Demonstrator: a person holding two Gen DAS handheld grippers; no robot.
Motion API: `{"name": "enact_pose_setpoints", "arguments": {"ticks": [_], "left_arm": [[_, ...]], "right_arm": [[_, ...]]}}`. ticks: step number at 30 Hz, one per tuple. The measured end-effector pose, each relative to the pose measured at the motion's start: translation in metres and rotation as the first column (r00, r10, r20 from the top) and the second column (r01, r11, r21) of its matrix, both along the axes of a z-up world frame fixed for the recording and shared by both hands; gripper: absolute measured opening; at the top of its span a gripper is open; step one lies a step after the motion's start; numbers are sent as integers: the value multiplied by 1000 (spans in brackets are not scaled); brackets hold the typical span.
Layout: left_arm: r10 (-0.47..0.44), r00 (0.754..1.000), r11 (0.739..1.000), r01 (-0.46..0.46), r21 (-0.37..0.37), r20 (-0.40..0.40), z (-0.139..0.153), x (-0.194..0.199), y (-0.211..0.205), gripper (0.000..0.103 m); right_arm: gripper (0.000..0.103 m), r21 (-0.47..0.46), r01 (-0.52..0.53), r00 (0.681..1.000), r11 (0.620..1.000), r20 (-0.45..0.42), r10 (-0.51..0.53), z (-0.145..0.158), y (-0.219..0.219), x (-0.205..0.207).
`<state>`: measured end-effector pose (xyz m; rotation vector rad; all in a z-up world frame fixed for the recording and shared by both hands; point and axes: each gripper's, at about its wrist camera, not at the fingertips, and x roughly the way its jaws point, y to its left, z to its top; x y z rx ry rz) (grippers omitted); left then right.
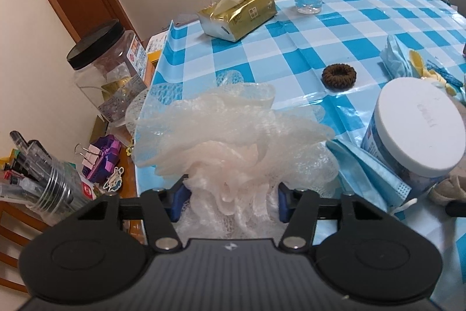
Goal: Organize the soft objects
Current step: 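Grasp the beige cloth pouch with the right tool, then carry the bath puff with the left tool to the box while the right tool drops the pouch inside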
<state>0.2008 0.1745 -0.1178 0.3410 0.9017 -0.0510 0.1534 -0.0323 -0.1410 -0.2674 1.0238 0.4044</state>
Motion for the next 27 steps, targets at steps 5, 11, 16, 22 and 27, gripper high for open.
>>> {"name": "enact_pose_setpoints", "arguments": {"ticks": [5, 11, 16, 22, 27], "left_arm": [[0, 1000, 1000, 0, -16, -6, 6, -5, 2, 49], [0, 1000, 999, 0, -44, -10, 17, -12, 5, 48], [-14, 1000, 998, 13, -67, -4, 32, -22, 6, 47], [-57, 998, 993, 57, -104, 2, 51, -40, 2, 47], [-64, 998, 992, 65, -109, 20, 68, -62, -9, 47]], "right_arm": [[53, 10, 3, 1000, 1000, -5, -2, 4, -2, -3], [53, 10, 2, 1000, 1000, -5, -2, 10, -3, -7], [53, 4, 0, 1000, 1000, 0, 0, 18, -5, -12], [52, -1, 6, 1000, 1000, -8, -6, 30, -9, -20], [53, 7, -20, 1000, 1000, 9, 20, 42, -19, -33]]}}
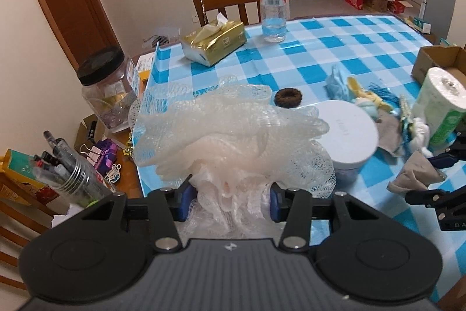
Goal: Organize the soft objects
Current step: 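Carry the bath puff with the left tool to the box while the right tool drops the pouch inside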
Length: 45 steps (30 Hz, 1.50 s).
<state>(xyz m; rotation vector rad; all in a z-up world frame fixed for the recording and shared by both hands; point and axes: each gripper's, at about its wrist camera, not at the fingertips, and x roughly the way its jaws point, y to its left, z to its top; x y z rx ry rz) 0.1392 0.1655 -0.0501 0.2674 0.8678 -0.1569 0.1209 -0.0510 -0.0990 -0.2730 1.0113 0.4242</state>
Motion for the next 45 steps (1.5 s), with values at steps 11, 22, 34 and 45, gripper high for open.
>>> {"name": "enact_pose_setpoints", "arguments": {"ticks": [11, 22, 34, 45], "left_arm": [[12, 1000, 1000, -12, -8, -18, 24, -43, -62, 46], [-183, 983, 980, 181, -82, -20, 49, -59, -167, 46], [-341, 940, 936, 341, -92, 16, 66, -64, -257, 46], [-451, 889, 888, 456, -65, 80, 78, -41, -335, 46]], "right_arm": [[52, 24, -99, 995, 995, 32, 98, 32, -55, -33], [53, -12, 10, 996, 1000, 87, -9, 65, -163, -64], [53, -42, 153, 974, 987, 173, -143, 79, -257, -58], [53, 21, 228, 959, 973, 165, -228, 69, -309, -37]]}}
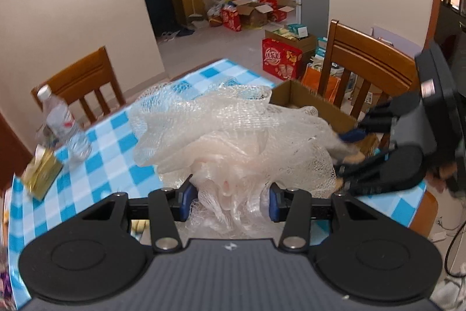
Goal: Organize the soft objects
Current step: 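Carry the bath puff with the left tool to the box while the right tool drops the pouch inside, then open the left tool to release the bath puff into the box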
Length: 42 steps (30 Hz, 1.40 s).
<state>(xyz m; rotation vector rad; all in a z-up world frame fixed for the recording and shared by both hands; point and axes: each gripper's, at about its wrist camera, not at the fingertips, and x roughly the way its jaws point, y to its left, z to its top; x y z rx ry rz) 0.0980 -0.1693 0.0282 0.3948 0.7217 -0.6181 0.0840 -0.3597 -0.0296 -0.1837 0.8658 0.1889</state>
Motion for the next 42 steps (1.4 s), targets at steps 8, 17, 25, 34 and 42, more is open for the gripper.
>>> {"name": "enact_pose_setpoints", "arguments": {"ticks": [8, 17, 25, 34, 42], "left_arm": [[-52, 998, 999, 51, 19, 46, 2, 27, -44, 46], [-124, 992, 992, 124, 2, -13, -21, 58, -97, 46], [-191, 977, 981, 191, -14, -94, -48, 81, -147, 46], [-190, 974, 982, 190, -12, -125, -70, 106, -184, 46], [-169, 982, 985, 171, 9, -85, -81, 111, -202, 92]], "right_arm": [[103, 82, -75, 996, 994, 54, 71, -7, 3, 0], [103, 69, -23, 999, 997, 26, 21, -16, -11, 0], [103, 77, 51, 998, 996, 16, -52, -20, -31, -8], [103, 91, 104, 994, 990, 10, -106, -22, -42, -15], [103, 92, 142, 990, 986, 13, -144, -22, -49, -19]]}}
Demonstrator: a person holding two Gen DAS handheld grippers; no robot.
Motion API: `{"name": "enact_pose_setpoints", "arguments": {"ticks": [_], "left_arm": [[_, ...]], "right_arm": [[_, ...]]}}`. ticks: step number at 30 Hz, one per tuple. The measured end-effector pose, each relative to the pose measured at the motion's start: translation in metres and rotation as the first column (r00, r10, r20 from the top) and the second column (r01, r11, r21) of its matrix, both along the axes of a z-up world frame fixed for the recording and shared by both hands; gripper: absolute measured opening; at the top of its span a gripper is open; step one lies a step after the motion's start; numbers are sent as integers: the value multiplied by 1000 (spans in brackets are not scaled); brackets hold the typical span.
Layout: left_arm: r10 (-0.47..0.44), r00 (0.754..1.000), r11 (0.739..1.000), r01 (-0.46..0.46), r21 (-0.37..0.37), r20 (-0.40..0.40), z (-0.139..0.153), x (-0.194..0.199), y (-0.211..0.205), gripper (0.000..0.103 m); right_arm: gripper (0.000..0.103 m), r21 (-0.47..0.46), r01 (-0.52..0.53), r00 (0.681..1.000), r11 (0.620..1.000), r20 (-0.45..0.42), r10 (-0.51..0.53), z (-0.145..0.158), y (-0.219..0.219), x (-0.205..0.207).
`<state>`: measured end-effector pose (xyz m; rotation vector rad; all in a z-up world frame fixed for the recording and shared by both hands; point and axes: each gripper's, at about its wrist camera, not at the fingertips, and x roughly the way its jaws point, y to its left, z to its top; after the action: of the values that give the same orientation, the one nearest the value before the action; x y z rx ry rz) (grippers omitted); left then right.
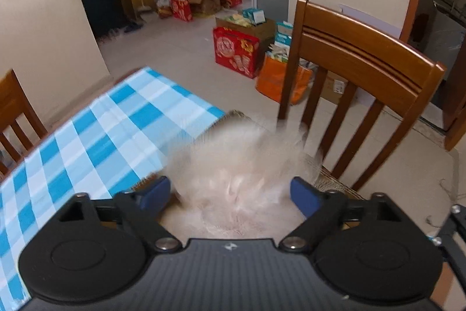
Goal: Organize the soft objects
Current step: 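Open the left tool to release the bath puff into the box, then move both tools back over the table toward the masks and hair tie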
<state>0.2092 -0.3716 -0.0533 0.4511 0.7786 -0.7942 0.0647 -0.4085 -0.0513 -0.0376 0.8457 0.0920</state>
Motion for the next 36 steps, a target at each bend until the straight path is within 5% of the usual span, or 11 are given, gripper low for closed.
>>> {"name": "enact_pose_setpoints", "arguments": {"ticks": [13, 36], "left_arm": [[24, 998, 1000, -23, -21, 52, 22, -13, 20, 96], [200, 978, 974, -193, -122, 51, 48, -89, 139, 102]], "right_arm": [[103, -19, 27, 1000, 999, -2, -27, 3, 7, -5], [103, -4, 69, 998, 998, 3, -69, 14, 40, -23]]}}
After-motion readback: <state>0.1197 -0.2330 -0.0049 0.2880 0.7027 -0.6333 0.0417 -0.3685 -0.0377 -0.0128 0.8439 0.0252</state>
